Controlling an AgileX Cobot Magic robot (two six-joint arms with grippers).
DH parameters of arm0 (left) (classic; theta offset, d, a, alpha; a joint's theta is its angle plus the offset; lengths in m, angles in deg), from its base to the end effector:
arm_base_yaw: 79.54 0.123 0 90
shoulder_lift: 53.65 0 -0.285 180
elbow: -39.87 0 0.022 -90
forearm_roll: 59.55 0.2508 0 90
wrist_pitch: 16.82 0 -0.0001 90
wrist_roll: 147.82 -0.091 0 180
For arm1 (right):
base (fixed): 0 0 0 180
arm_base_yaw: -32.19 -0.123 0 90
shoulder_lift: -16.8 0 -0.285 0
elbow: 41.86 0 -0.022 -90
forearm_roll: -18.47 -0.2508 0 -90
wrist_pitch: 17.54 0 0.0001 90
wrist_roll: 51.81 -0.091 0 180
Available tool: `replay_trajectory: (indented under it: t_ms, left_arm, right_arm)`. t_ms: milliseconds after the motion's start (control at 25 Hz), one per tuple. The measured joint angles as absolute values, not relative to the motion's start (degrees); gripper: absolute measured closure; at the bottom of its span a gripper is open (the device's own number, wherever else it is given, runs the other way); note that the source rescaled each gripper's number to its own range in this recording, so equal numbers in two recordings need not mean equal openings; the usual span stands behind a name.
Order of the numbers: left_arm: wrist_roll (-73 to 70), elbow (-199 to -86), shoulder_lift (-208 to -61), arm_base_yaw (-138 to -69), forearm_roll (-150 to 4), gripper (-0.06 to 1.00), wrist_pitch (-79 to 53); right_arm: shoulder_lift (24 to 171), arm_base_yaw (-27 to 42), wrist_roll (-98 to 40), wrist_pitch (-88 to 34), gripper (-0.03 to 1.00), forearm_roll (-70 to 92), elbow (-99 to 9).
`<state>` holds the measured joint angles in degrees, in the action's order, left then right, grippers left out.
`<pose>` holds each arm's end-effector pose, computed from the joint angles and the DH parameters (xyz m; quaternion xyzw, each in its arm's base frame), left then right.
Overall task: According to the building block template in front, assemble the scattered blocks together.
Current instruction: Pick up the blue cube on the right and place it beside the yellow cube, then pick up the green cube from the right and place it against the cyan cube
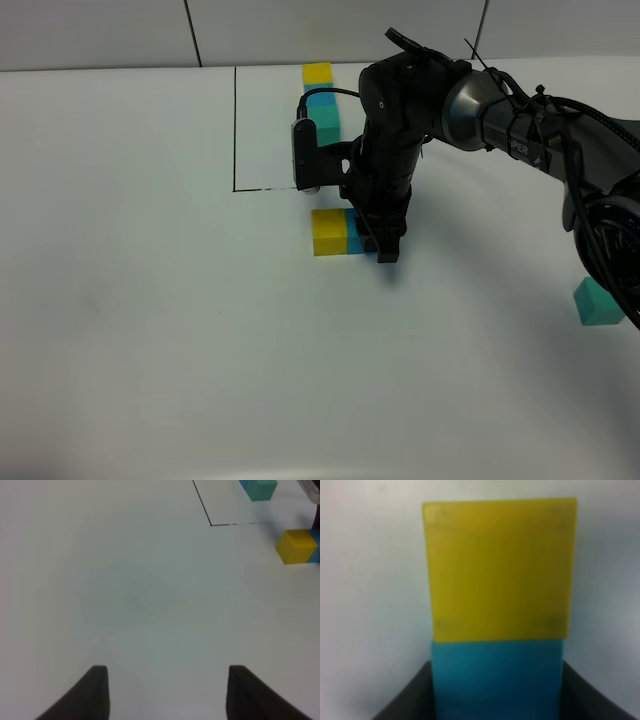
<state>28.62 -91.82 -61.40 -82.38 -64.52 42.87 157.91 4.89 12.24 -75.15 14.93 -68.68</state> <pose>-0.0052 -0.0066 0.2803 0.0486 0.8447 -0.0400 0.5315 0.4175 0.2208 0.1288 -0.7030 0.7071 0.0035 0.0756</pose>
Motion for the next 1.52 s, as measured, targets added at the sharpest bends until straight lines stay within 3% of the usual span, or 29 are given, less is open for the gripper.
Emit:
replay_trajectory:
  t_ms: [240, 480, 600, 1000, 1520]
  left_arm:
    - [28.62, -91.82, -61.4, -82.38, -64.52, 0.8, 42.87]
    - [28.62, -91.82, -61.4, -82.38, -64.52, 0.8, 42.87]
    - [28.62, -91.82, -61.4, -82.38, -64.52, 0.8, 42.87]
    - [28.62, -91.82, -61.4, -82.38, -64.52, 0.8, 42.87]
    - [28.62, -91.82, -61.4, -82.38, -64.52, 0.8, 42.87]
  right_arm:
    - [157.98, 4.89, 11.92, -75.26, 0.91, 14.87, -68.68]
    - [158.66, 4.59, 9.98, -76.42, 0.42, 15.41, -68.61]
    - [157.36, 4.78, 8.41, -77.06, 0.28, 16.65, -68.61]
    - [151.48, 7.27, 2.81, -81.36, 0.24, 18.47, -66.67]
    - [137.06, 14.27, -6.37, -74.53, 0.24, 18.92, -48.74]
